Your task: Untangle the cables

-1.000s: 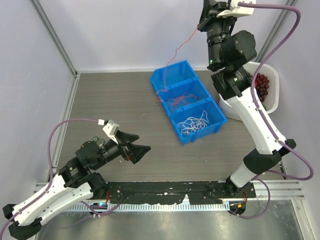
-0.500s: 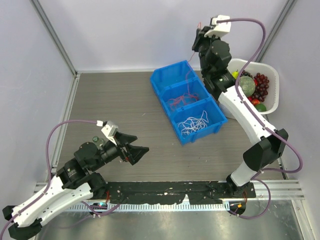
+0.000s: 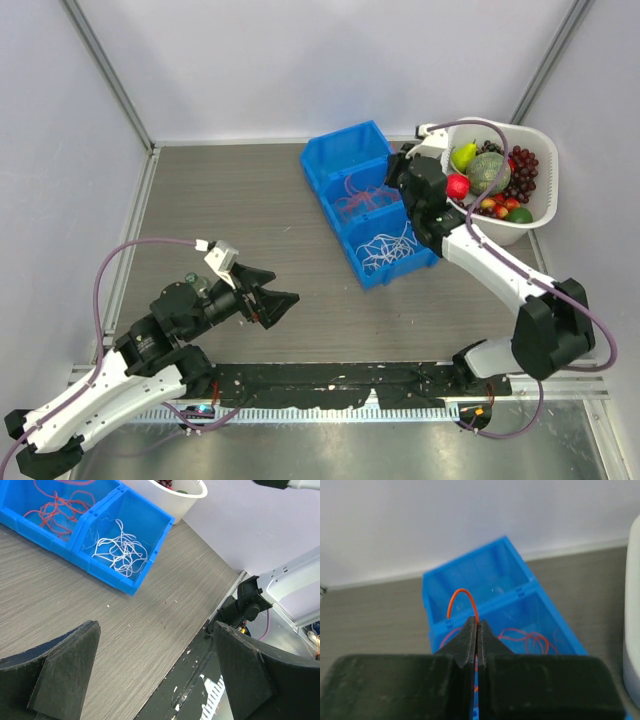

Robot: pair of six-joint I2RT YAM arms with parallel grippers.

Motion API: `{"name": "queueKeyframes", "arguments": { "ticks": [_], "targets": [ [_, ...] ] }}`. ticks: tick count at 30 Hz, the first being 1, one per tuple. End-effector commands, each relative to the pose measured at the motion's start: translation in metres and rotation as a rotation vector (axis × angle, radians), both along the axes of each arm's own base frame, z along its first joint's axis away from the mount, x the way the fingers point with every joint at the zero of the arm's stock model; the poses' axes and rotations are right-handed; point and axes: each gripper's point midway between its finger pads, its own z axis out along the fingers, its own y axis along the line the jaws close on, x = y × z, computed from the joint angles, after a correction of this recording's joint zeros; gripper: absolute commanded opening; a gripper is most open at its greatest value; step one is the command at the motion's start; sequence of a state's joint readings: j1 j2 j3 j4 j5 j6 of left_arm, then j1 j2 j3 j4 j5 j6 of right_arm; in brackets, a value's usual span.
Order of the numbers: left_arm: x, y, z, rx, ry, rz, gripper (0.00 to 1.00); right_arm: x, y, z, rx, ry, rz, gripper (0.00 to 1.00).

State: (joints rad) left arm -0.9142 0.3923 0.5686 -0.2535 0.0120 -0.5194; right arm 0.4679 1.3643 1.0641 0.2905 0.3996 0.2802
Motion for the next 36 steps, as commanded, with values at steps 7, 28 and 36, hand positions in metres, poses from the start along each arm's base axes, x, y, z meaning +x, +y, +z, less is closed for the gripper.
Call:
{"name": "queueKeyframes", "arguments": {
  "ticks": [7,28,36],
  "targets": [
    [-0.003,-0.002,0.020,-0.058,0.005,-0.010,1.00,0.047,0.017,-0.110,-0.010,0.337,0.105,0.01],
    [0.009,-0.002,0.021,-0.028,0.039,0.050,1.00,-0.005,-0.006,-0.088,-0.143,0.507,0.058,0.66],
    [0.014,-0.010,0.033,-0.098,0.035,0.050,1.00,-0.124,0.032,-0.073,-0.048,0.375,0.381,0.67]
  ]
}}
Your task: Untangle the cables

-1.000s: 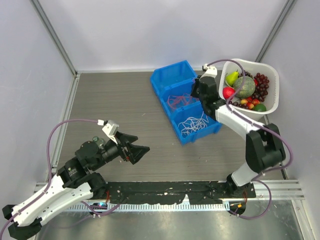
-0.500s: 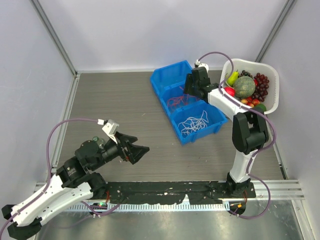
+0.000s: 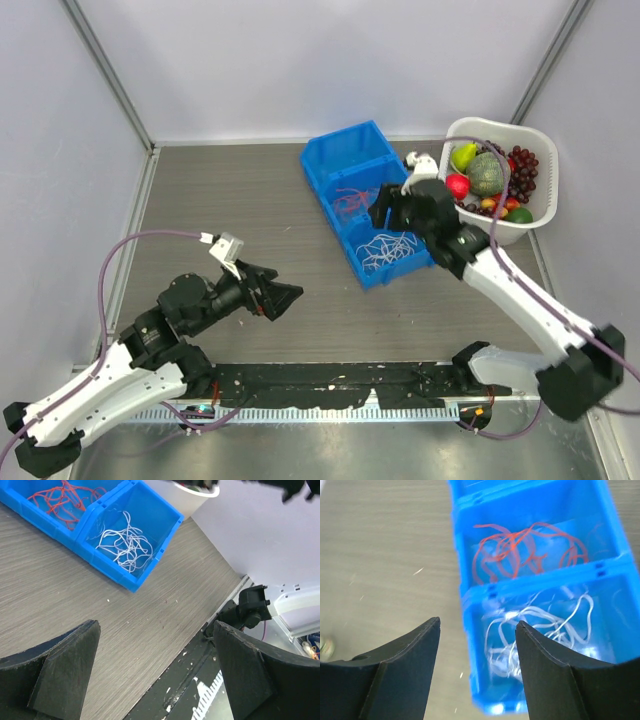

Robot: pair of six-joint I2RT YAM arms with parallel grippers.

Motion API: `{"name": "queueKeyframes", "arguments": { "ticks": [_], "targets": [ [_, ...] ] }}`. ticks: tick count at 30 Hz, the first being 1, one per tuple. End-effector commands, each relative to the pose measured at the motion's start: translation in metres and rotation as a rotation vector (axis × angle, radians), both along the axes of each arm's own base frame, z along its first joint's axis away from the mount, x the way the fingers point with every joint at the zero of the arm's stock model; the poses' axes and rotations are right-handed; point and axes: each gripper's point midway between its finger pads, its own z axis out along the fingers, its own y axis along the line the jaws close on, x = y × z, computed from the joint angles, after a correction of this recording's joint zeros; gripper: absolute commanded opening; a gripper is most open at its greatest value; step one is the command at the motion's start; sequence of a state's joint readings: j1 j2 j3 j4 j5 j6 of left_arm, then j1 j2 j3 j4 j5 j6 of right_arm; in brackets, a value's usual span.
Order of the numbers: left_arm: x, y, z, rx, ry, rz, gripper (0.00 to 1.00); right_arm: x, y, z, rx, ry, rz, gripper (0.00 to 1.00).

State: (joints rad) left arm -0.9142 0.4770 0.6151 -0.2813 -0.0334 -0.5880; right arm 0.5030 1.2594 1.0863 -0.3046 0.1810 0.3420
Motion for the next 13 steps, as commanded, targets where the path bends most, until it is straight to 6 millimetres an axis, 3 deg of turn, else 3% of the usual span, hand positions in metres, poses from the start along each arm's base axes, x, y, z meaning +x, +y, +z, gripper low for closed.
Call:
{"name": "queueKeyframes", "arguments": {
  "ticks": [1,4,5,8,13],
  "targets": [
    [0.001,-0.006,0.040,-0.124,-0.070,-0.012,1.00,-0.059,0.007,0.015,0.137,-0.088,0.142,0.68],
    [-0.001,-0.005,0.057,-0.201,-0.115,-0.013,1.00,-0.091,-0.010,0.022,0.155,-0.161,0.164,0.74],
    [-0.001,-0.003,0.062,-0.228,-0.128,-0.008,1.00,-0.099,-0.022,0.039,0.182,-0.222,0.127,0.76],
    [-0.004,0.004,0.075,-0.292,-0.167,0.004,1.00,-0.123,-0.050,0.059,0.207,-0.295,0.059,0.82],
    [-0.012,0.028,0.121,-0.337,-0.285,0.037,1.00,-0.174,-0.090,0.135,0.374,-0.556,0.003,0.86]
  ]
}}
